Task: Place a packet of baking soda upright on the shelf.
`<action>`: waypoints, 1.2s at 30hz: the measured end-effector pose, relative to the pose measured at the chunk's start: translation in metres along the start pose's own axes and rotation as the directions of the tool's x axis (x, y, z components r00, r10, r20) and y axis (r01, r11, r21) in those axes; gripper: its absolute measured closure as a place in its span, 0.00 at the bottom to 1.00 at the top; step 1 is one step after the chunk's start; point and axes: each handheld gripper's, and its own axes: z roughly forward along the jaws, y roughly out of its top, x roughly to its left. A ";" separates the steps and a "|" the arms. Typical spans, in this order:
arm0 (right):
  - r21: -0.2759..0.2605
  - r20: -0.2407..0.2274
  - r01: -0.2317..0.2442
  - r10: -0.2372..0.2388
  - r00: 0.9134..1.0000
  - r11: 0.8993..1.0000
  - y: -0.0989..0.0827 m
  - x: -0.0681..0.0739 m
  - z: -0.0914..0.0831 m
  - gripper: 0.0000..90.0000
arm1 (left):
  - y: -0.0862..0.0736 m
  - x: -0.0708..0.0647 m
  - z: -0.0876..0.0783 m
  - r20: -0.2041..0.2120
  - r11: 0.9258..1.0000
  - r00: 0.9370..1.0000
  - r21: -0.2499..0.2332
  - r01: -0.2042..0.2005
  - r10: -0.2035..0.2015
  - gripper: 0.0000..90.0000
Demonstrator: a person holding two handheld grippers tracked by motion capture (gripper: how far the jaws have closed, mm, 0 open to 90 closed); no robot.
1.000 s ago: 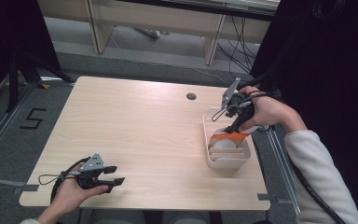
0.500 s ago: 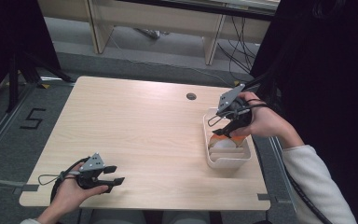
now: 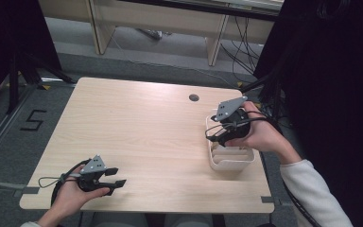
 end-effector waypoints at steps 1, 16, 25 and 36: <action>-0.009 0.005 -0.019 0.019 1.000 1.000 -0.001 0.003 0.001 0.37 | 0.000 0.000 0.000 0.001 1.000 1.000 0.002 -0.001 0.001 0.47; -0.114 -0.013 -0.031 0.030 0.999 0.993 -0.018 0.076 0.040 0.36 | 0.000 0.000 -0.001 -0.012 1.000 1.000 -0.006 -0.002 0.002 0.45; -0.170 -0.041 -0.120 0.114 0.993 0.978 -0.049 0.107 0.074 0.39 | 0.000 0.001 -0.001 -0.022 1.000 1.000 -0.024 -0.007 0.006 0.45; -0.222 -0.045 -0.206 0.201 0.979 0.953 -0.072 0.123 0.089 0.43 | 0.001 0.001 -0.003 -0.023 1.000 0.999 -0.017 -0.026 0.026 0.45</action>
